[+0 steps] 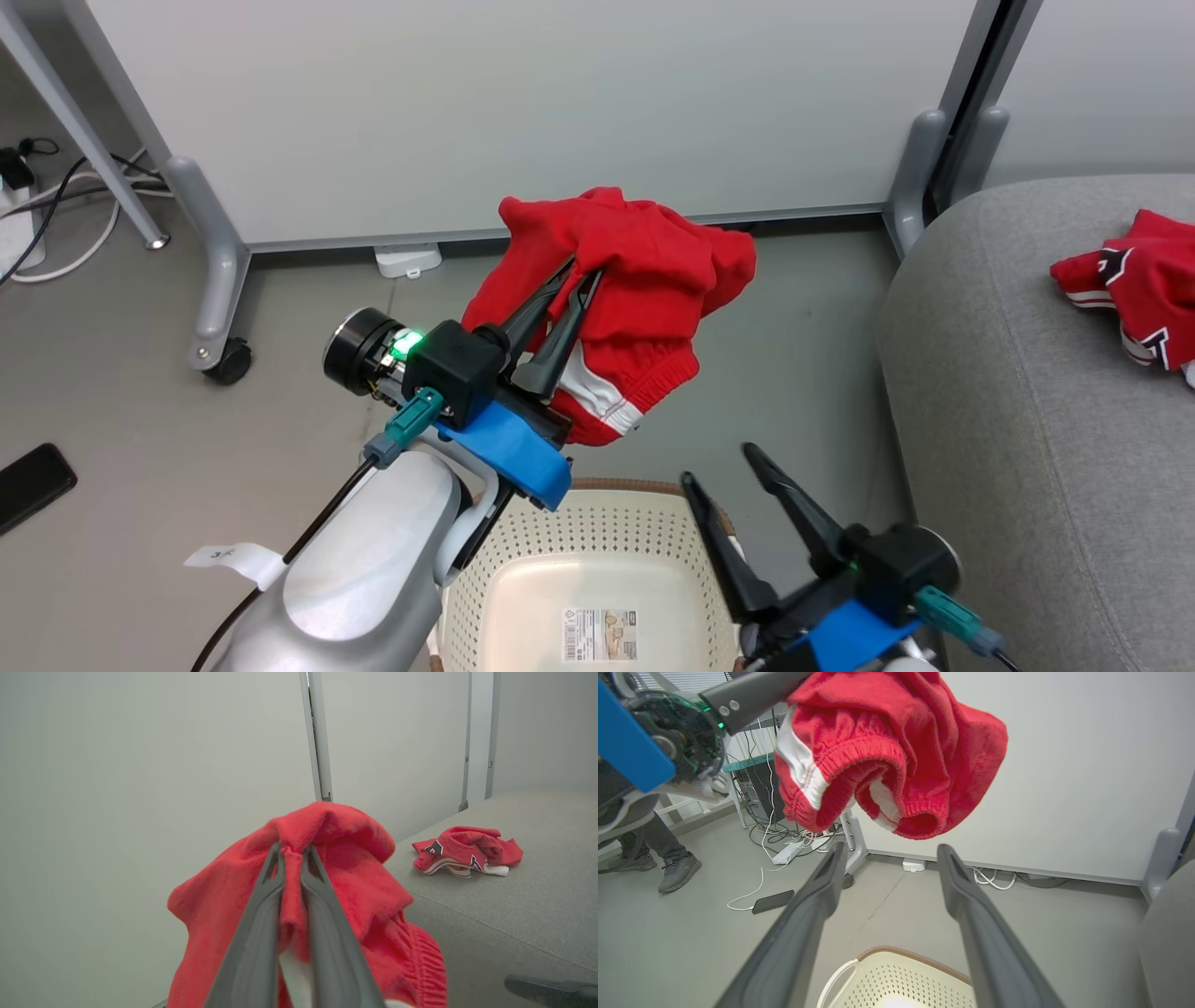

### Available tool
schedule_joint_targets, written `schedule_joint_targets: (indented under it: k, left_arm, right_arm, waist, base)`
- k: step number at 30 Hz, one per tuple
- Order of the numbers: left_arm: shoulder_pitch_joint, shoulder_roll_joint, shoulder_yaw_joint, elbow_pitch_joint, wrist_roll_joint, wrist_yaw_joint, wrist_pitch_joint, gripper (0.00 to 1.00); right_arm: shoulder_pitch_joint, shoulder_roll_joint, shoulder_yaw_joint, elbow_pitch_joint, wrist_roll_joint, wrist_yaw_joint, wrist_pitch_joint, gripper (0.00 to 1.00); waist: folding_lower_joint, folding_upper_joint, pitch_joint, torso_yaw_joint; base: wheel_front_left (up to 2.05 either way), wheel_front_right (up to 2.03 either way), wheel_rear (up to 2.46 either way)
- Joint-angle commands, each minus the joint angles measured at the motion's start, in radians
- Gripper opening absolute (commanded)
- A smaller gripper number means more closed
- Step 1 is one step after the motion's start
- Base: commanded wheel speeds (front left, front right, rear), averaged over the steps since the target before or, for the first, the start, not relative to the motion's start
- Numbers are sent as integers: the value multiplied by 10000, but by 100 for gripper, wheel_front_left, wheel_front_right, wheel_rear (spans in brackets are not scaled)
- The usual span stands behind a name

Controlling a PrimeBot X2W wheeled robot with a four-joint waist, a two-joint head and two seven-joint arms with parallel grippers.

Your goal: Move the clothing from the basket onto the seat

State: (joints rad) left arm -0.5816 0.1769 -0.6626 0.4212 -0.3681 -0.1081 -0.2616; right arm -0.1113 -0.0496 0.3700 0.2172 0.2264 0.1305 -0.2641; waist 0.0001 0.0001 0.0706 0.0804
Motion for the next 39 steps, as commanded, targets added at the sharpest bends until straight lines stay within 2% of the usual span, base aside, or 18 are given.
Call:
schedule_joint_targets:
  k: [1,4,10,22,23,24,25,39]
  left_arm:
    - [-197,-28,-6,-41,57,-51,-50,0]
    - [-327,-93,-62,-89,108,-61,-50,0]
    - [-565,-250,-171,-180,221,-113,-50,0]
    - [-665,-441,-242,-290,333,-159,-50,0]
    - [-666,-452,-236,-287,336,-165,-50,0]
    - [-663,-457,-235,-279,338,-157,-50,0]
    - [-659,-461,-232,-271,337,-163,-50,0]
    - [-486,-518,-125,-228,396,-221,-50,0]
  right_arm:
    - [-297,-13,273,27,63,5,-5,100]
    - [-809,-21,885,148,182,5,-5,100]
    - [-1811,-18,1341,340,501,5,-5,100]
    - [-3042,-16,1092,577,1221,5,-5,100]
    - [-3091,-18,1040,591,1344,5,-5,93]
    - [-3137,-19,994,626,1453,5,-5,18]
    - [-3190,-15,989,638,1559,5,-5,0]
    - [-3253,-16,966,772,1513,5,-5,0]
  waist:
    - [-1,-1,110,78]
    - [-1,-1,264,188]
    - [-1,-1,553,461]
    - [-1,-1,818,626]
    - [-1,-1,822,625]
    - [-1,-1,818,622]
    - [-1,-1,814,620]
    - [-1,-1,682,573]
  base:
    - [0,0,0]
    - [0,0,0]
    - [0,0,0]
    - [0,0,0]
    - [0,0,0]
    - [0,0,0]
    - [0,0,0]
    - [0,0,0]
